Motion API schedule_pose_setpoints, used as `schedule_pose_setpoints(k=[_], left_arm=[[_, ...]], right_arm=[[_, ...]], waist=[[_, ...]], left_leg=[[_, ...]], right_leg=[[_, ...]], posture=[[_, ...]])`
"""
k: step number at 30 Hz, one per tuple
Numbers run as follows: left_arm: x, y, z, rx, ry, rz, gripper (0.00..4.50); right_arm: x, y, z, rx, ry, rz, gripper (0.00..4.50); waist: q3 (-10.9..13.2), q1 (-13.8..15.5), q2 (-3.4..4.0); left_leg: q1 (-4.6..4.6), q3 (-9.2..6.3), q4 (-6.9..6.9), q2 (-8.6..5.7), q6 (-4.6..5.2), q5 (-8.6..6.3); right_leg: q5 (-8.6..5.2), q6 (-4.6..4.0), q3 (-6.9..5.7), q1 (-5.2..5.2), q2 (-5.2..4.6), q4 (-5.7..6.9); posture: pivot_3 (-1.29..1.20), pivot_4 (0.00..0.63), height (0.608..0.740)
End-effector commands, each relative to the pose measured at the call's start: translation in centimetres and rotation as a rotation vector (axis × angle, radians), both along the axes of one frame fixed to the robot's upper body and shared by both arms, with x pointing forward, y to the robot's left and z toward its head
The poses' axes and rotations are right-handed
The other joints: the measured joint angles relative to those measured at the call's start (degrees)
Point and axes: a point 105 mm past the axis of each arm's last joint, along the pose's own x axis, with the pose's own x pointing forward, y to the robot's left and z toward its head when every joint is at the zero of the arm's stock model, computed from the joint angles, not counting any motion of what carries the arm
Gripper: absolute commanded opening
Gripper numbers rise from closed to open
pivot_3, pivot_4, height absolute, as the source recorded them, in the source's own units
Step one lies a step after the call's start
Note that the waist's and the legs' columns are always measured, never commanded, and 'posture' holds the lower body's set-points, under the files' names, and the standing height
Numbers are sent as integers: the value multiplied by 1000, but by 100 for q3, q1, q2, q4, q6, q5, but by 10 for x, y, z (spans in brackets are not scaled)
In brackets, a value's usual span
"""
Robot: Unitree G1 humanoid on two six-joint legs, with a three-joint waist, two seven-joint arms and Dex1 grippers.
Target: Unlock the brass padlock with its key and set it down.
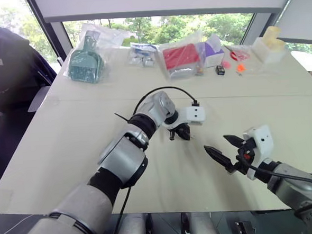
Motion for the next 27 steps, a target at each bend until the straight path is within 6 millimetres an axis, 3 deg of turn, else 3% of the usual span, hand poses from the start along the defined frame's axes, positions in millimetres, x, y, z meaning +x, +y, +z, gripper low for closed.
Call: schedule_pose_setpoints(k=[1, 5, 8, 11, 14, 20, 27], left_arm=[[18, 7, 18, -67, -151, 19, 692], [25, 11, 60, -251, -207, -13, 692], [23, 20, 83, -386, -259, -68, 692], [16, 26, 93, -462, -267, -129, 692], [11, 39, 118, -609, -280, -101, 692], [-6, 49, 133, -688, -336, -94, 692], [-19, 47, 135, -708, -353, -95, 692]], right_arm=[[5, 2, 24, 97, -56, 22, 4500], [10, 4, 48, 233, -66, 71, 4500], [13, 10, 54, 267, -14, 120, 4500], [15, 15, 56, 289, 36, 153, 4500], [40, 31, 67, 415, 73, 146, 4500], [61, 40, 94, 507, 85, 157, 4500], [71, 36, 106, 514, 83, 141, 4500]], waist=[[1, -7, 0], [3, -10, 2], [2, 12, 3], [2, -9, 4], [3, -69, 6], [2, -156, 12], [2, -149, 12]], left_leg=[[0, 0, 1, 1, 0, 0], [-11, 1, -2, 8, -1, 0], [-16, -1, -12, 10, -2, 0], [-17, 6, -13, 7, -4, -1], [-15, 9, -13, 4, -6, 0], [-16, 13, -35, 3, -13, 4], [-15, 27, -57, -4, -17, 10]], right_leg=[[1, 0, 0, 0, -4, 0], [9, 14, 6, -20, -6, 4], [9, 13, 1, -27, -9, 5], [9, 11, 3, -30, -23, 4], [12, 6, 6, -28, -30, 3], [17, 0, 10, -39, -33, 3], [26, 16, -12, -48, -32, 2]], posture=[[0, 150, 740], [0, 150, 740], [0, 150, 740], [0, 150, 740], [0, 150, 740], [0, 150, 740], [0, 150, 740]])
